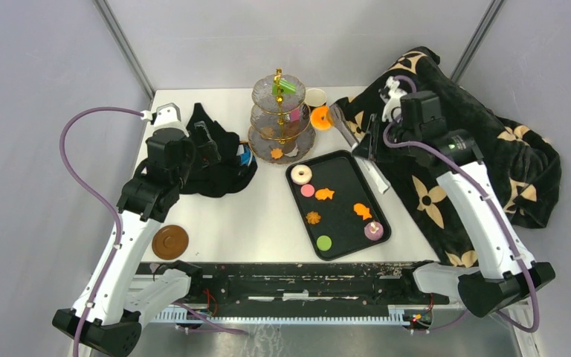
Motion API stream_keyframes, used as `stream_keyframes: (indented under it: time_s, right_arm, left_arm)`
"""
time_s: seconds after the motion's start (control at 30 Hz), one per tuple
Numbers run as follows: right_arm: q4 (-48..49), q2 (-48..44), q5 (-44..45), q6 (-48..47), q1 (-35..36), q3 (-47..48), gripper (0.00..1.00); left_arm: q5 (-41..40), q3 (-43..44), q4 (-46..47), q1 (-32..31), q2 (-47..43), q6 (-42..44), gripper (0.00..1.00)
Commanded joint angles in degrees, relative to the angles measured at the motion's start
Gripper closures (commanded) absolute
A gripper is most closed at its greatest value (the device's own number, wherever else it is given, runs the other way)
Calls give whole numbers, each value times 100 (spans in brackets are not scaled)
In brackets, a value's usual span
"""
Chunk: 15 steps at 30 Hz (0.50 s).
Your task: Serve the afternoon tea
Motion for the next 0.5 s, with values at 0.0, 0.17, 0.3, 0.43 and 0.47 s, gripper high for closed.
stream_keyframes:
  time_s: [0.0, 0.17, 0.3, 0.43, 0.47]
  right_arm:
    - [547, 88, -540, 176, 26, 818, 99]
    - [1670, 512, -702, 971, 389, 1201, 99]
    - [1940, 1060, -348, 1066, 847, 1608, 99]
    - [2103, 1479, -76, 1113, 1205, 1783, 99]
    - [2171, 1527, -45, 1141, 1246, 1775, 99]
  left_arm:
    - [-87, 177, 147, 40, -77, 68, 1]
    - [-52, 233, 158, 40, 9, 43, 1]
    - [-67, 241, 201, 51, -12, 41, 1]
    - [-150, 265, 190, 40, 20, 95, 1]
    - [-185, 265, 186, 40, 10, 113, 1]
